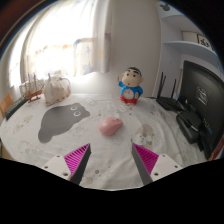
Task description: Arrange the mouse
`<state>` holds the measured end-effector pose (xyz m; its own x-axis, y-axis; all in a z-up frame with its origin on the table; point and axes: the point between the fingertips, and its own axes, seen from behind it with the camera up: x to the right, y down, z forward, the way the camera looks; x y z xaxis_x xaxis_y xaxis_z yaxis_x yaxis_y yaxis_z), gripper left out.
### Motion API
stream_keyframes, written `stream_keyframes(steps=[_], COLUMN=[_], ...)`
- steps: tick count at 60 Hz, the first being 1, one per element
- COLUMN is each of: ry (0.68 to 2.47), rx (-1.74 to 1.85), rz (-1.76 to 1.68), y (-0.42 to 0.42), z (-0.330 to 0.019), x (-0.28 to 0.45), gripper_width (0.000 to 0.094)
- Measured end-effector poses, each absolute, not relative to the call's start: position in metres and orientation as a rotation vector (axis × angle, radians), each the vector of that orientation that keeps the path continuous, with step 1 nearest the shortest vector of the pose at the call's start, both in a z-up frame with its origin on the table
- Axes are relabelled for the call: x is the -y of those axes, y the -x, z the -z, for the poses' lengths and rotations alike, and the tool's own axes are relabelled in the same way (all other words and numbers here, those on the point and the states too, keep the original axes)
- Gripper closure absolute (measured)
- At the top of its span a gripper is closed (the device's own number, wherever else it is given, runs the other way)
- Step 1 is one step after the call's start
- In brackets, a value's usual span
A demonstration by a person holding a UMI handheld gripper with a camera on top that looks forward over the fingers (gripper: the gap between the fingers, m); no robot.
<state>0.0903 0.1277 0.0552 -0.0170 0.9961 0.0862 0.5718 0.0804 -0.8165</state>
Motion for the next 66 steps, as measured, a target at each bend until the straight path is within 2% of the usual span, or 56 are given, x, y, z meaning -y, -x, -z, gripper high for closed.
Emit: stream_keyframes(steps=[22, 53, 58, 62, 66], ry=[1.61, 1.645, 1.646, 1.646, 1.642], rx=[1.632, 1.604, 1.616, 1.617, 1.615], rz=[-0.793, -0.786, -0.771, -0.762, -0.757], y=[0.004, 0.095, 0.1, 0.102, 0.104], z=[-0.003, 0.01, 0.013, 0.015, 0.016], x=[-0.111, -0.108, -0.108, -0.111, -0.114], gripper_width=[0.0081, 0.0075, 0.0136, 0.0222, 0.0378])
